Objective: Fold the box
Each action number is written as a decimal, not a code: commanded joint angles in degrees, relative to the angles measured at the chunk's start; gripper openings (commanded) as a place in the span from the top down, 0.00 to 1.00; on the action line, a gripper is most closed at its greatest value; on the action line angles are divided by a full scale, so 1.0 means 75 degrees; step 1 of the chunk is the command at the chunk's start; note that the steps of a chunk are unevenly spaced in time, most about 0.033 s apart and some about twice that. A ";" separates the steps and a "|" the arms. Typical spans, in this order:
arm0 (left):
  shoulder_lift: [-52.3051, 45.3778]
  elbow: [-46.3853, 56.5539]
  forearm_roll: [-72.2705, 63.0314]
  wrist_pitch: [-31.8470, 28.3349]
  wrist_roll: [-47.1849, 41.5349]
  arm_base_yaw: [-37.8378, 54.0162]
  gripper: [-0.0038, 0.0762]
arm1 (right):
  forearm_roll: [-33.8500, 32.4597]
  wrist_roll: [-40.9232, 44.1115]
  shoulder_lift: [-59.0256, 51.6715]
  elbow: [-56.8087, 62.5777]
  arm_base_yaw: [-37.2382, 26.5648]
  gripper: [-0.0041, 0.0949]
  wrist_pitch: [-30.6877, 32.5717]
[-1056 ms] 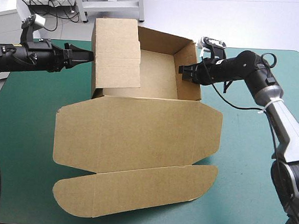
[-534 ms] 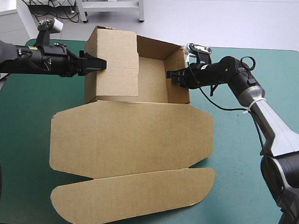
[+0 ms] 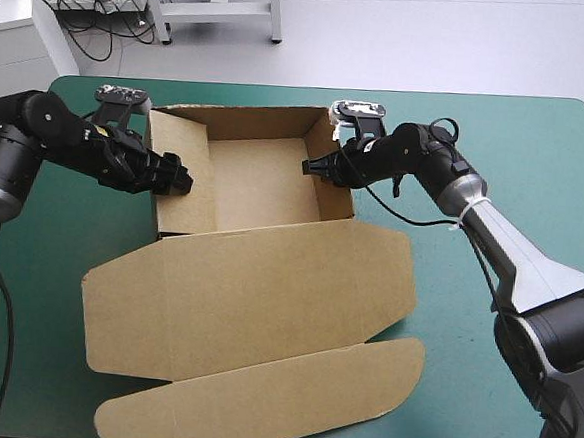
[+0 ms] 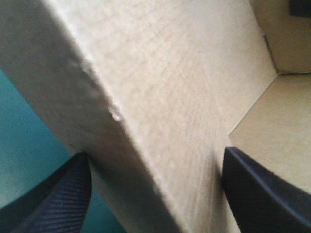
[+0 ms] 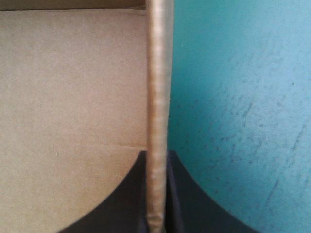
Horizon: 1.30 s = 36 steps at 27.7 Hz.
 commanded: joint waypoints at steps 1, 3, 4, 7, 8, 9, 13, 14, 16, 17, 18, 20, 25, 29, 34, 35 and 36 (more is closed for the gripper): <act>-0.0080 -0.0041 0.0244 0.0005 -0.0575 -0.0151 0.35 | 0.0336 0.0431 -0.0477 -0.0277 0.0177 0.96 -0.0326; -0.0018 -0.0041 0.0483 -0.0030 -0.1042 -0.0151 0.44 | 0.0322 0.0630 -0.0477 -0.0277 0.0190 0.96 -0.0326; -0.0018 -0.0041 0.0521 -0.0097 -0.1131 -0.0151 0.46 | 0.0322 0.0630 -0.0477 -0.0277 0.0190 0.96 -0.0313; -0.0005 -0.0041 0.0587 -0.0255 -0.1354 -0.0151 0.54 | 0.0296 0.0672 -0.0477 -0.0277 0.0190 0.96 -0.0261; -0.0005 -0.0041 0.0605 -0.0317 -0.1438 -0.0151 0.59 | 0.0296 0.0692 -0.0477 -0.0277 0.0190 0.96 -0.0235; -0.0005 -0.0041 0.0605 -0.0354 -0.1474 -0.0151 0.65 | 0.0296 0.0692 -0.0477 -0.0277 0.0190 0.96 -0.0213; -0.0005 -0.0041 0.1147 -0.0395 -0.1637 -0.0169 0.96 | -0.0170 0.0880 -0.0477 -0.0277 0.0190 0.96 0.0304; 0.0000 -0.0041 0.1426 -0.0364 -0.1700 -0.0247 0.96 | -0.0273 0.0895 -0.0477 -0.0277 0.0190 0.96 0.0405; 0.0031 -0.0041 0.2183 -0.0347 -0.1945 -0.0415 0.96 | -0.0393 0.0906 -0.0507 -0.0277 0.0190 0.96 0.0550; 0.0072 -0.0041 0.2557 -0.0347 -0.2133 -0.0543 0.96 | -0.0453 0.0906 -0.0541 -0.0277 0.0190 0.96 0.0604; 0.0091 -0.0041 0.2813 -0.0347 -0.2304 -0.0645 0.96 | -0.0522 0.0888 -0.0570 -0.0277 0.0190 0.96 0.0685; 0.0193 -0.0041 0.3179 -0.0337 -0.2420 -0.0891 0.96 | -0.0926 0.0888 -0.0696 -0.0277 0.0190 0.96 0.0912; 0.0721 -0.0090 0.3240 -0.0487 -0.2439 -0.1475 0.96 | -0.2402 0.1406 -0.1030 -0.0294 0.0190 0.96 0.1962; 0.1183 -0.0124 0.3226 -0.0859 -0.2311 -0.1910 0.96 | -0.2729 0.1515 -0.1133 -0.0294 0.0190 0.96 0.3015; 0.1686 -0.0124 0.2911 -0.1056 -0.2313 -0.2122 0.96 | -0.3116 0.1781 -0.0864 -0.0139 0.0190 0.96 0.3502; 0.1753 -0.0124 0.2783 -0.1056 -0.2293 -0.2122 0.96 | -0.3102 0.1781 -0.0832 -0.0068 0.0190 0.96 0.3435; 0.1829 -0.0124 0.2734 -0.1056 -0.2228 -0.2107 0.96 | -0.3089 0.1781 -0.0813 0.0014 0.0190 0.96 0.3305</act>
